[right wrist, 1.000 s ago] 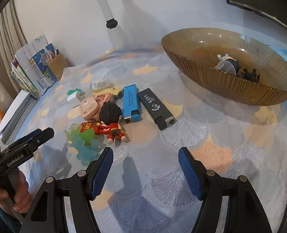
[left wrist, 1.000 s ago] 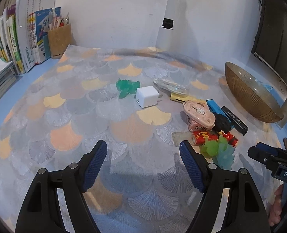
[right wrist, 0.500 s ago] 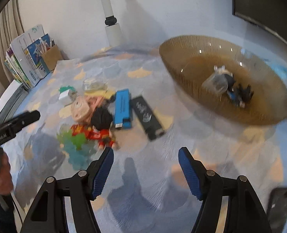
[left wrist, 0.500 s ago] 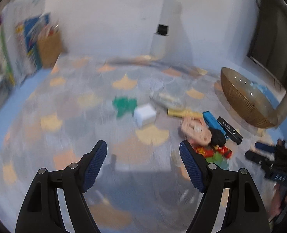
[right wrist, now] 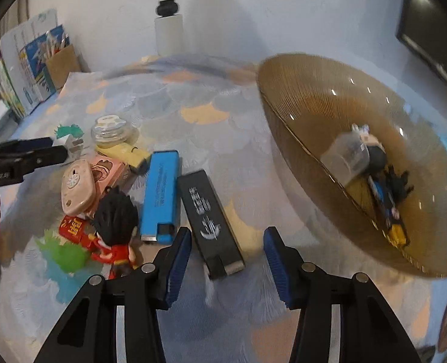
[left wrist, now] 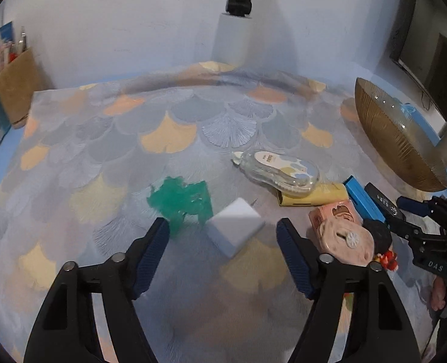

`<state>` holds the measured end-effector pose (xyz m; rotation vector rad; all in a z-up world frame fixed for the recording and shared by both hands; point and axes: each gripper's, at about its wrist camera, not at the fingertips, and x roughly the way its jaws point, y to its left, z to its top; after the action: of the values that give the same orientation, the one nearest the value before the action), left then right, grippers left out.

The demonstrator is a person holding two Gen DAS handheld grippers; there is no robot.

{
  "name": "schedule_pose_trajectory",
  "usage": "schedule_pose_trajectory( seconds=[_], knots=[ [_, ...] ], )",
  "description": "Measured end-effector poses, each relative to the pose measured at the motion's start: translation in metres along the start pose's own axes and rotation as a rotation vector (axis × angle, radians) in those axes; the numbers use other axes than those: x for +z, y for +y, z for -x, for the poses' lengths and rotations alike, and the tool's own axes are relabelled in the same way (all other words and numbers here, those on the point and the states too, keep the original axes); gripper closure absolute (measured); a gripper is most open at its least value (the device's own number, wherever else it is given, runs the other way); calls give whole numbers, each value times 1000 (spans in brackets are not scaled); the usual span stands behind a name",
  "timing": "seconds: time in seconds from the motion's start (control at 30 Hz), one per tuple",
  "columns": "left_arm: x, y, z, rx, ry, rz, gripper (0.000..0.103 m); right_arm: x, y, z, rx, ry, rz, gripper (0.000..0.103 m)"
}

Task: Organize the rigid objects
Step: 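Grasp the white cube with the left gripper while the right grasps the black lighter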

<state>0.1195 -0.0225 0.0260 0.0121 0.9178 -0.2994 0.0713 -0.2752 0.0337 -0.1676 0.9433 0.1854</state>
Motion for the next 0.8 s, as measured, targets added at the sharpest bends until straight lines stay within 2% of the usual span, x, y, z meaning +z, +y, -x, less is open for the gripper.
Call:
schedule_pose_trajectory(
  seconds=[0.07, 0.13, 0.2, 0.37, 0.53, 0.7, 0.8],
  knots=[
    [0, -2, -1, 3, -10, -13, 37, 2, 5, -1, 2, -9, 23, 58],
    [-1, -4, -1, 25, -22, -27, 57, 2, 9, -1, 24, -19, 34, 70],
    [-2, -4, 2, 23, -26, -26, 68, 0, 14, 1, 18, -23, 55, 77],
    [-17, -6, 21, 9, -45, 13, 68, -17, 17, 14, 22, -13, 65, 79],
    [-48, -18, 51, -13, -70, 59, 68, -54, 6, 42, 31, 4, 23, 79],
    [-76, -41, 70, -31, -89, 73, 68, -89, -2, 68, 43, 37, -12, 79],
    [-85, -53, 71, -13, -90, 56, 68, -96, -2, 71, 47, 43, -23, 77]
  ],
)
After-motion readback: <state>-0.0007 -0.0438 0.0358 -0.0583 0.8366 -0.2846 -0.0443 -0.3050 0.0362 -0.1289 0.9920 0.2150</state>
